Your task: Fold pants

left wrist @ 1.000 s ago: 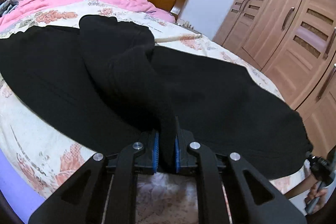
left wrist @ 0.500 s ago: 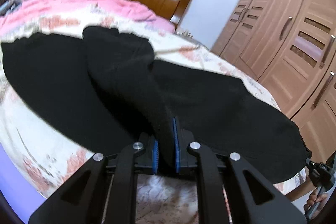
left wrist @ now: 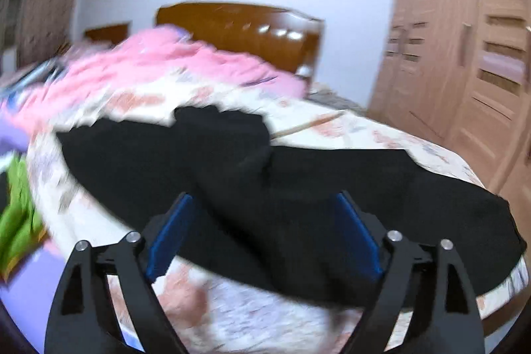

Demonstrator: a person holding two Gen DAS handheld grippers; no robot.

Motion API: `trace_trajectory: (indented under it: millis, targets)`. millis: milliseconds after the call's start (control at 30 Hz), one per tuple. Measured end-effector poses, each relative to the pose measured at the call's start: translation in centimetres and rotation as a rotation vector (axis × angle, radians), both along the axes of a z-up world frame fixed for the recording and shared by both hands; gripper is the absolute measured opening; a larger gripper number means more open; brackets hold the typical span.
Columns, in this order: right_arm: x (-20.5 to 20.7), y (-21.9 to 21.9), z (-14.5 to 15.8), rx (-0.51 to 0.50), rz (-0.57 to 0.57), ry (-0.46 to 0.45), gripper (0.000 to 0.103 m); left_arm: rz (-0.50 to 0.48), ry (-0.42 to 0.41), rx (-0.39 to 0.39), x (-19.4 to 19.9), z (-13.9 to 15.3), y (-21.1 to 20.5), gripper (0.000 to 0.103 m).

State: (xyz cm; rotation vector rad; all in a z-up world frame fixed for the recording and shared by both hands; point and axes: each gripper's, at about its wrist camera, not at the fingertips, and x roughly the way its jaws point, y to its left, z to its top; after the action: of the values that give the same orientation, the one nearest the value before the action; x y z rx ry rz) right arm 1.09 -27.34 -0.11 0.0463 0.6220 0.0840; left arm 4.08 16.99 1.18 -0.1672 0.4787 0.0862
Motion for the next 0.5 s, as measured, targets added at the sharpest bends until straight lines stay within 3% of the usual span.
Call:
trace_trajectory:
  millis: [100, 200, 333, 500]
  targets:
    - [2.9, 3.2, -1.3, -0.056, 0.058, 0.045, 0.080, -0.101, 0.020, 0.040, 1.3, 0.5, -2.9, 0.091]
    - [4.9, 3.4, -4.4, -0.098, 0.049, 0.186, 0.079, -0.211, 0.068, 0.063, 3.5, 0.6, -5.9, 0.092]
    - [3.6, 2.1, -4.7, -0.045, 0.078, 0.173, 0.079, -0.322, 0.128, 0.131, 8.0, 1.2, -9.2, 0.094]
    - [3.8, 2.5, -4.4, -0.051, 0.072, 0.186, 0.081, -0.503, 0.305, 0.013, 17.1, 0.4, -13.3, 0.094]
